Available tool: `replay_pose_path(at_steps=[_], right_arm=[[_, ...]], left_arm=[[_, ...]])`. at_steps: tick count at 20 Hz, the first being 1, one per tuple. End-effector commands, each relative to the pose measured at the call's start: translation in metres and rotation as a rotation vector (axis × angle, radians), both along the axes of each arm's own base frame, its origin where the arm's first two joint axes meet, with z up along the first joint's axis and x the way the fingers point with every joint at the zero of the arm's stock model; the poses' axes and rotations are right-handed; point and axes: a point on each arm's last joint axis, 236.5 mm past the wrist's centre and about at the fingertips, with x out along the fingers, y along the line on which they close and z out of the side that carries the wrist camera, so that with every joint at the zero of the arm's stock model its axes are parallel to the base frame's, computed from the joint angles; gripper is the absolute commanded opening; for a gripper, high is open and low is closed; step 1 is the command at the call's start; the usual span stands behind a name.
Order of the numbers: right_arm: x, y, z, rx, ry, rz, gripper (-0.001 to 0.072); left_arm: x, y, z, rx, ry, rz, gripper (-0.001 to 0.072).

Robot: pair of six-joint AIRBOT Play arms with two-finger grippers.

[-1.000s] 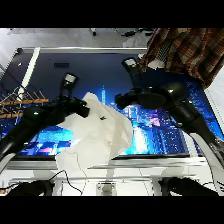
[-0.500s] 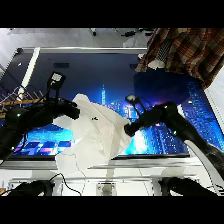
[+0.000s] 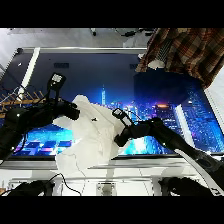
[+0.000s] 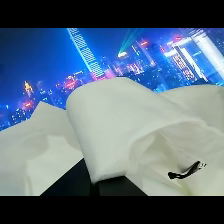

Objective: Fold the clothes and pants, and hang the long-sleeved shirts on hangers.

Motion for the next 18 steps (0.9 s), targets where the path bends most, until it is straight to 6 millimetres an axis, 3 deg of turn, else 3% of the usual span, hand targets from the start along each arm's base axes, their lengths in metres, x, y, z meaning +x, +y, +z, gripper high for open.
replay_pose_path(at_steps=[1, 2, 4, 6, 8, 10, 13, 14, 16, 18], right_arm=[[0.032, 0.012, -0.006, 0.047, -0.092, -0.083, 0.0209], [0.036, 0.012, -0.006, 0.05, -0.1, -0.097, 0.0046], [0.038, 0.005, 0.007, 0.042, -0.074, -0.124, 0.0047], [0.047, -0.011, 0.048, 0.023, -0.104, -0.113, 0.0044], [0.067, -0.034, 0.123, 0.028, -0.237, -0.127, 0.0044], [0.081, -0.055, 0.227, 0.098, -0.44, -0.169, 0.0043], [0.07, -0.077, 0.396, 0.249, -0.792, -0.206, 0.0043], [0.059, -0.081, 0.44, 0.294, -0.877, -0.21, 0.0043], [0.034, -0.088, 0.511, 0.383, -1.016, -0.209, 0.0043], [0.014, -0.096, 0.548, 0.422, -1.096, -0.213, 0.0043]], left_arm=[[0.0, 0.0, 0.0, 0.0, 0.0, 0.001, 0.0028], [0.0, 0.001, 0.0, 0.0, 0.0, 0.001, 0.0028], [0.003, 0.005, 0.007, -0.01, -0.02, 0.019, 0.0027], [0.01, 0.018, 0.036, -0.059, -0.092, 0.075, 0.0027], [0.011, 0.033, 0.083, -0.103, -0.205, 0.114, 0.0027], [0.0, 0.042, 0.142, -0.146, -0.337, 0.123, 0.0027], [-0.023, 0.047, 0.237, -0.197, -0.543, 0.099, 0.0027], [-0.031, 0.046, 0.267, -0.219, -0.601, 0.086, 0.0026], [-0.052, 0.037, 0.318, -0.248, -0.711, 0.029, 0.0027], [-0.071, 0.027, 0.347, -0.278, -0.77, -0.022, 0.0027]])
